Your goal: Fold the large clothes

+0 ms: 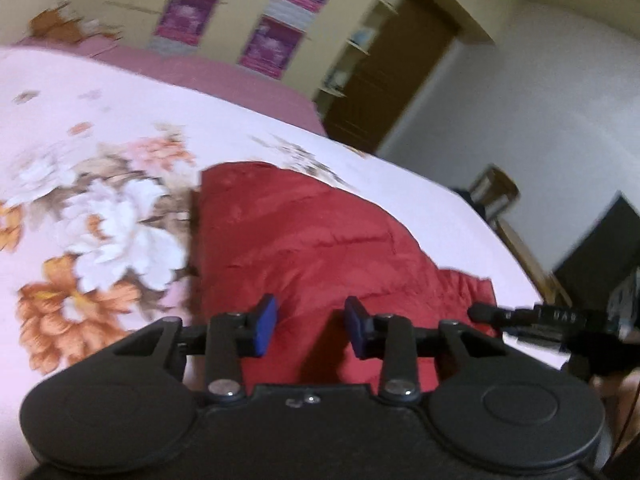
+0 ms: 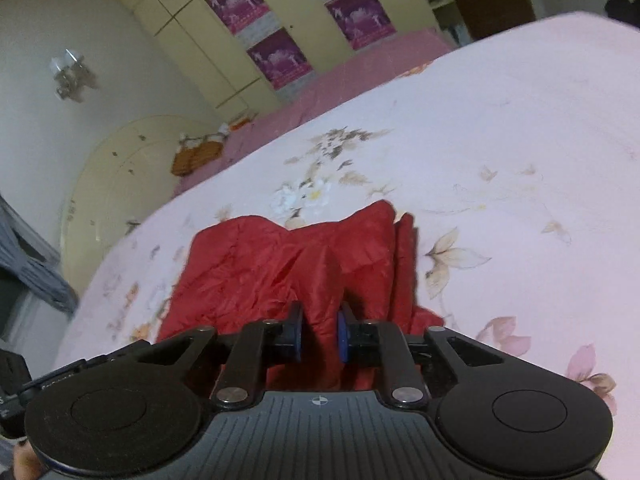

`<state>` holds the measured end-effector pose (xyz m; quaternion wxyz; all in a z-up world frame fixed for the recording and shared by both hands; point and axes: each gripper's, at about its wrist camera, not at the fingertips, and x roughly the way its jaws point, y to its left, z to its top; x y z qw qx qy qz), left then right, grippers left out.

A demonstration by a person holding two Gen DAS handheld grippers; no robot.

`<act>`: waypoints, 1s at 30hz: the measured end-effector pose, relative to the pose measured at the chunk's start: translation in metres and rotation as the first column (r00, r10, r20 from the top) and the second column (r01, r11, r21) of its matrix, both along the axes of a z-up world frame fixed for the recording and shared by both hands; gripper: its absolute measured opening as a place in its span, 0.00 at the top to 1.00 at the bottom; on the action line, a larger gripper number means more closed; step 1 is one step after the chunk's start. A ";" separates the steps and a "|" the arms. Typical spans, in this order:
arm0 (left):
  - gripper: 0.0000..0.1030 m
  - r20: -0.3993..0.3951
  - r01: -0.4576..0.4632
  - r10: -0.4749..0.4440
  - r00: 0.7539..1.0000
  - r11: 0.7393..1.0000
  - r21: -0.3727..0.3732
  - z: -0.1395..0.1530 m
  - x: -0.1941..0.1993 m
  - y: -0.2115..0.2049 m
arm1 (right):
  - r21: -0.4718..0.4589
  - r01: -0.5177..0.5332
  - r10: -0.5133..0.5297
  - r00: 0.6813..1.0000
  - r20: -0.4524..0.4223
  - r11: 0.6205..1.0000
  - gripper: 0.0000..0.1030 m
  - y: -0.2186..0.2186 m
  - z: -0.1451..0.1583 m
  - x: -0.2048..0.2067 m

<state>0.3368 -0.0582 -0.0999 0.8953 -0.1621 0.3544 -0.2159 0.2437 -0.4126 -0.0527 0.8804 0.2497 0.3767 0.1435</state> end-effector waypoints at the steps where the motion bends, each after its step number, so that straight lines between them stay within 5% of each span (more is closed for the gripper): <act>1: 0.66 0.007 0.023 -0.023 1.000 1.000 0.018 0.001 0.001 -0.007 | -0.018 0.008 -0.007 1.000 0.001 1.000 0.86 -0.002 -0.001 -0.004; 13: 0.64 -0.011 0.152 -0.154 0.988 0.954 0.258 -0.023 0.008 -0.062 | -0.075 0.085 -0.094 0.988 -0.120 0.994 0.86 -0.007 -0.064 -0.013; 16: 0.63 -0.014 0.150 -0.151 0.988 0.959 0.242 -0.005 0.006 -0.055 | -0.080 0.087 -0.095 0.989 -0.116 0.993 0.85 -0.013 -0.055 -0.015; 17: 0.58 0.024 0.135 -0.144 0.989 0.963 0.235 0.005 0.002 -0.049 | -0.100 0.112 -0.122 0.987 -0.102 0.989 0.74 -0.017 -0.045 -0.019; 18: 0.56 0.068 0.116 -0.135 0.989 0.965 0.234 0.014 0.001 -0.043 | -0.130 0.153 -0.163 0.984 -0.068 0.980 0.49 -0.020 -0.030 -0.028; 19: 0.54 0.085 0.102 -0.125 0.989 0.966 0.237 0.020 0.004 -0.039 | -0.136 0.174 -0.177 0.984 -0.009 0.975 0.42 -0.024 -0.017 -0.034; 25: 0.54 0.059 0.131 -0.150 0.987 0.960 0.247 0.027 0.057 -0.057 | -0.161 0.059 -0.047 0.996 0.074 0.985 0.50 0.013 0.026 0.013; 30: 0.55 0.001 0.165 -0.173 0.985 0.941 0.295 0.007 0.085 -0.084 | -0.263 -0.045 0.048 0.999 0.004 0.964 0.56 0.051 0.007 0.066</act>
